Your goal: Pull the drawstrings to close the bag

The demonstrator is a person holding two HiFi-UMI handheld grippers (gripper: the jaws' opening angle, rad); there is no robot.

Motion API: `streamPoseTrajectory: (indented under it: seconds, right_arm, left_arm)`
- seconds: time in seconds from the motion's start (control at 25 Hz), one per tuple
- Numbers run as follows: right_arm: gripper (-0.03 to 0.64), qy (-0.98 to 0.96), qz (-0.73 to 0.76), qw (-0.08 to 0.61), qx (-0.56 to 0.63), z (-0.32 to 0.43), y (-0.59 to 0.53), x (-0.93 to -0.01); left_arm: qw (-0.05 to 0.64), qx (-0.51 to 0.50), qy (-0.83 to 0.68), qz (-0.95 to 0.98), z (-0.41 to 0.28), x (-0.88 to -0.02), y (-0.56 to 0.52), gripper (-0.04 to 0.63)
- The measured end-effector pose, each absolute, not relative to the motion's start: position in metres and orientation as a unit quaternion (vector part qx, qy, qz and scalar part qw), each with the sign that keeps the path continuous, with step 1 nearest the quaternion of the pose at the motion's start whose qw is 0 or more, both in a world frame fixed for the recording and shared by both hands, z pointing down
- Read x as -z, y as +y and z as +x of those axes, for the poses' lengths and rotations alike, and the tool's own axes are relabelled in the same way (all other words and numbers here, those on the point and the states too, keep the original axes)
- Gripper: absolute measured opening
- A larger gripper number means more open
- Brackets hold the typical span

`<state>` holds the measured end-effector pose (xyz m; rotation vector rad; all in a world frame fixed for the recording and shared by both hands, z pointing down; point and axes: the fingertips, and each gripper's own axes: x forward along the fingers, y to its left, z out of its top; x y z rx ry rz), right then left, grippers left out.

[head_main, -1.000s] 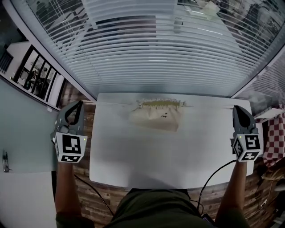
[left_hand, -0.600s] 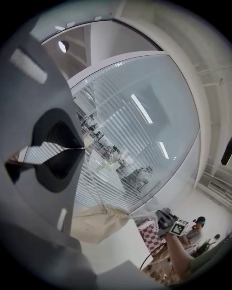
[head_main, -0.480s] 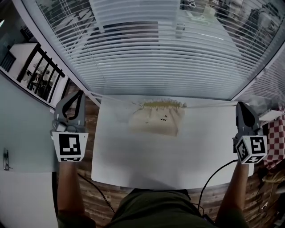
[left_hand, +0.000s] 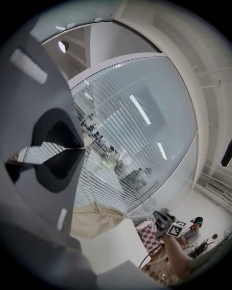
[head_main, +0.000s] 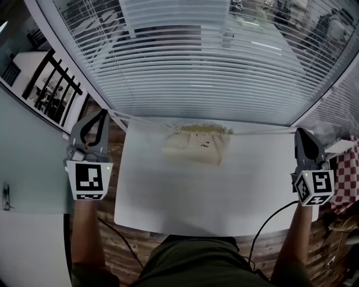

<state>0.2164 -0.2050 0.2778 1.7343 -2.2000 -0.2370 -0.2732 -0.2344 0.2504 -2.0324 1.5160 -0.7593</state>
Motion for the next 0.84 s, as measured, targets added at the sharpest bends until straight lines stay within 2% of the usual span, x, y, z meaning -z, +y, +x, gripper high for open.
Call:
streamPoseTrajectory:
  seconds: [0.84]
  right_arm:
    - [0.015,-0.776,0.605,0.164,0.068,0.225,-0.199,-0.263]
  left_arm:
    - [0.238,0.290,0.555,-0.742,-0.265,-0.224,-0.230,0.015]
